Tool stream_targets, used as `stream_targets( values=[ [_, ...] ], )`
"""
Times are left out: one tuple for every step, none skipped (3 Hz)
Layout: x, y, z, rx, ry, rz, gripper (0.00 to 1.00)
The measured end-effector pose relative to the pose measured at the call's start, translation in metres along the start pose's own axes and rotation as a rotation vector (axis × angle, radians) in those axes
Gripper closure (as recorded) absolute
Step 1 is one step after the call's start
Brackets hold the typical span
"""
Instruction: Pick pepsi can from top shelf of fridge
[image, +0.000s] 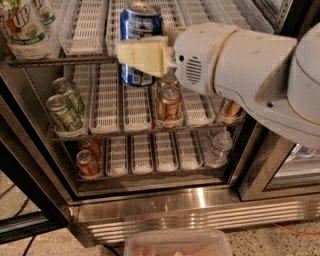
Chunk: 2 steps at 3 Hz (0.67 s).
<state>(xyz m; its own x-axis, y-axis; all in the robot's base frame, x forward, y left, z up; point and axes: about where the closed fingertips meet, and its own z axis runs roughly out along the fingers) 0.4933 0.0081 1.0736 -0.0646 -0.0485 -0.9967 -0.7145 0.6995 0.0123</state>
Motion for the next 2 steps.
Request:
stream_targets(
  values=[
    [0.017,0.013,-0.019,-0.077,0.033,0.056,1.00],
    [0.028,0.024,-0.030,-0.149,0.063,0.084,1.00]
  ],
)
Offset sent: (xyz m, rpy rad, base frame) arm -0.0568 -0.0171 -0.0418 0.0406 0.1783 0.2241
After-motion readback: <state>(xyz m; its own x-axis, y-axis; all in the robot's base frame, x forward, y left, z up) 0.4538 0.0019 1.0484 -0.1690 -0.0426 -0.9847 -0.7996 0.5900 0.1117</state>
